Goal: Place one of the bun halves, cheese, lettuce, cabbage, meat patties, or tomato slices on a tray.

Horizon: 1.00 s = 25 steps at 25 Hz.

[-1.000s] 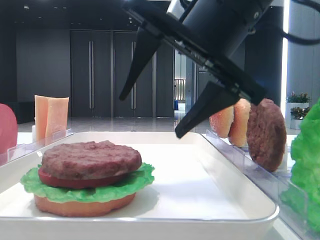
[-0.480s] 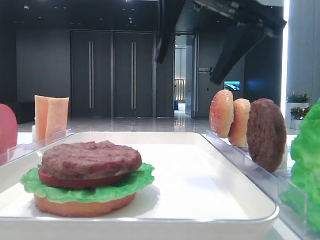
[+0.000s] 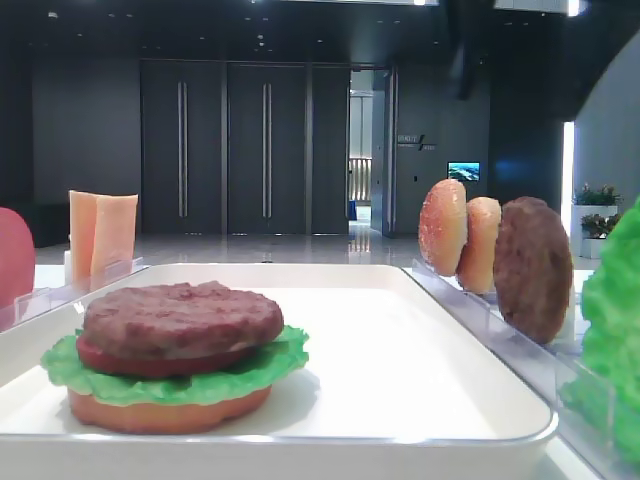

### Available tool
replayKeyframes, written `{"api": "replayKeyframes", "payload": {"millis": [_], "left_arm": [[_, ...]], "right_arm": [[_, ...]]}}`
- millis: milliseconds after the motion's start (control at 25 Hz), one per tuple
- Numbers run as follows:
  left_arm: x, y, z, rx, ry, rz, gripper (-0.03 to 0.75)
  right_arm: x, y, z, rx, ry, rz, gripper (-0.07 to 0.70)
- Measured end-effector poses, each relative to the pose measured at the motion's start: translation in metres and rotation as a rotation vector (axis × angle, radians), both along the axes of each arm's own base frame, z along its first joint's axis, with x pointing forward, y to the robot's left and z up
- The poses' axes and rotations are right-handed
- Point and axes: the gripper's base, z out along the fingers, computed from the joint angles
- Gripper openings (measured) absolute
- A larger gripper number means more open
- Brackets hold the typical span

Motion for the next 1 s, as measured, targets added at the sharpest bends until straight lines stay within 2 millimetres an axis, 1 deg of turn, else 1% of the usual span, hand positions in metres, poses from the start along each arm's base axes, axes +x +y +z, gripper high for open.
{"api": "replayKeyframes", "payload": {"millis": [40, 240, 400, 480, 560, 640, 760, 920, 1000], "left_arm": [[0.0, 0.0, 0.0, 0.0, 0.0, 0.0, 0.66], [0.0, 0.0, 0.0, 0.0, 0.0, 0.0, 0.66], [0.0, 0.0, 0.0, 0.0, 0.0, 0.0, 0.66], [0.0, 0.0, 0.0, 0.0, 0.0, 0.0, 0.66], [0.0, 0.0, 0.0, 0.0, 0.0, 0.0, 0.66], [0.0, 0.0, 0.0, 0.0, 0.0, 0.0, 0.66], [0.0, 0.0, 0.0, 0.0, 0.0, 0.0, 0.66], [0.0, 0.0, 0.0, 0.0, 0.0, 0.0, 0.66], [0.0, 0.0, 0.0, 0.0, 0.0, 0.0, 0.66]], "right_arm": [[0.003, -0.01, 0.0, -0.011, 0.009, -0.006, 0.507], [0.022, -0.073, -0.001, -0.051, 0.038, -0.111, 0.506], [0.029, -0.118, -0.001, -0.065, 0.044, -0.183, 0.506], [0.031, -0.137, -0.001, -0.071, 0.041, -0.207, 0.506], [0.031, -0.148, -0.001, -0.077, 0.039, -0.219, 0.506], [0.03, -0.152, 0.001, -0.083, 0.03, -0.223, 0.506], [0.017, -0.153, 0.007, -0.093, 0.016, -0.222, 0.506], [-0.022, -0.153, 0.014, -0.096, 0.003, -0.222, 0.506], [-0.047, -0.153, 0.014, -0.1, 0.0, -0.221, 0.506]]}}
